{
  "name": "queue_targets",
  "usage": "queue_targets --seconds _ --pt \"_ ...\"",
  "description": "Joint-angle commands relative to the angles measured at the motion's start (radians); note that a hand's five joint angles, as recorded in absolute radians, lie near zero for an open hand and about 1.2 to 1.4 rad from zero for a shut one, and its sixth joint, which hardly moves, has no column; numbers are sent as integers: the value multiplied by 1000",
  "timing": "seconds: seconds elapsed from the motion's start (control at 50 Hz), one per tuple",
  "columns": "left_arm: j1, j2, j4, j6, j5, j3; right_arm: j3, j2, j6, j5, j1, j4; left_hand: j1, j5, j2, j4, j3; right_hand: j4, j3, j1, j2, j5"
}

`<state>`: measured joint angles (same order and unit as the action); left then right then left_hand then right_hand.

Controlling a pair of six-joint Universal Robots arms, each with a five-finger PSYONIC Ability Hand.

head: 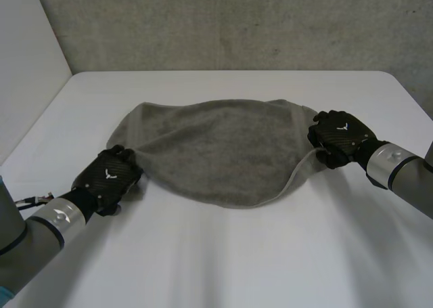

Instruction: Fold the towel.

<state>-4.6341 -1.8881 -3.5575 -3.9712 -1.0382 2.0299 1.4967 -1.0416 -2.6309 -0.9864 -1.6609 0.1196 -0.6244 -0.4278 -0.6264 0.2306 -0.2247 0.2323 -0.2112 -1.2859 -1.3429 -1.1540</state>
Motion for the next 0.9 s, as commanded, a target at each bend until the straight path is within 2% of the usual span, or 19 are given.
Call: queue_targets --seconds 0.02,0.22,0.32,0.36,0.38,0.42,0.44,0.46,0.54,0.62,0.7,0.74,0.76,0.8,0.82,0.84,0.86,0.88,0.9 --pt "2 -63 -32 -57 -5 -46 0 0 0 0 4 0 29 7 31 -56 50 -58 37 -110 -53 -68" --pt "9 -126 -34 -65 -10 -100 0 0 2 0 7 0 17 -5 19 -56 50 -58 37 -110 -53 -68" --pt "12 -134 -38 -65 -29 -119 0 0 2 0 9 0 -65 -87 -63 -56 50 -58 37 -110 -53 -68" --pt "14 -150 -40 -65 -34 -131 0 0 2 0 9 0 -313 -335 -311 -56 50 -58 37 -110 -53 -68" --pt "14 -151 -40 -65 -34 -131 0 0 2 0 9 0 -314 -336 -312 -56 50 -58 37 -110 -53 -68" --pt "14 -166 -35 -65 -36 -143 0 0 2 0 9 0 -551 -573 -549 -56 50 -58 37 -110 -53 -68" --pt "14 -166 -35 -65 -36 -143 0 0 2 0 9 0 -552 -574 -550 -56 50 -58 37 -110 -53 -68" --pt "15 -170 -31 -63 -37 -151 -1 0 -1 0 10 -1 -750 -772 -748 -56 50 -58 37 -110 -53 -68" --pt "14 -167 -26 -59 -37 -158 -6 -2 -6 0 12 -12 -772 -794 -770 -56 50 -58 37 -110 -53 -68" --pt "2 -74 -2 -36 -33 -158 -38 -15 -3 0 13 -110 -772 -794 -770 -56 50 -58 37 -110 -53 -68" --pt "-5 20 45 26 -20 -158 -88 -28 -3 0 13 -232 -772 -794 -770 -56 50 -58 37 -110 -53 -68" --pt "-14 110 87 134 -2 -161 -145 -41 9 3 16 -383 -772 -794 -770 -56 50 -58 37 -110 -53 -68" --pt "-14 110 88 135 -2 -161 -145 -41 9 3 16 -383 -772 -794 -770 -56 50 -58 37 -110 -53 -68" --pt "-44 216 127 257 39 -169 -199 -51 50 6 45 -512 -772 -794 -770 -56 50 -58 37 -110 -53 -68" --pt "-44 216 127 257 40 -169 -199 -51 51 6 46 -512 -772 -794 -770 -56 50 -58 37 -110 -53 -68" --pt "-73 260 147 315 64 -174 -217 -54 99 6 67 -567 -772 -794 -770 -56 50 -58 37 -110 -53 -68" --pt "-74 261 147 316 64 -174 -229 -55 168 6 88 -616 -772 -794 -770 -56 50 -58 37 -110 -53 -68" --pt "-109 295 167 370 88 -181 -230 -55 169 6 89 -617 -772 -794 -770 -56 50 -58 37 -110 -53 -68" --pt "-144 320 190 418 114 -192 -236 -60 246 3 105 -662 -772 -794 -770 -56 50 -58 37 -110 -53 -68"
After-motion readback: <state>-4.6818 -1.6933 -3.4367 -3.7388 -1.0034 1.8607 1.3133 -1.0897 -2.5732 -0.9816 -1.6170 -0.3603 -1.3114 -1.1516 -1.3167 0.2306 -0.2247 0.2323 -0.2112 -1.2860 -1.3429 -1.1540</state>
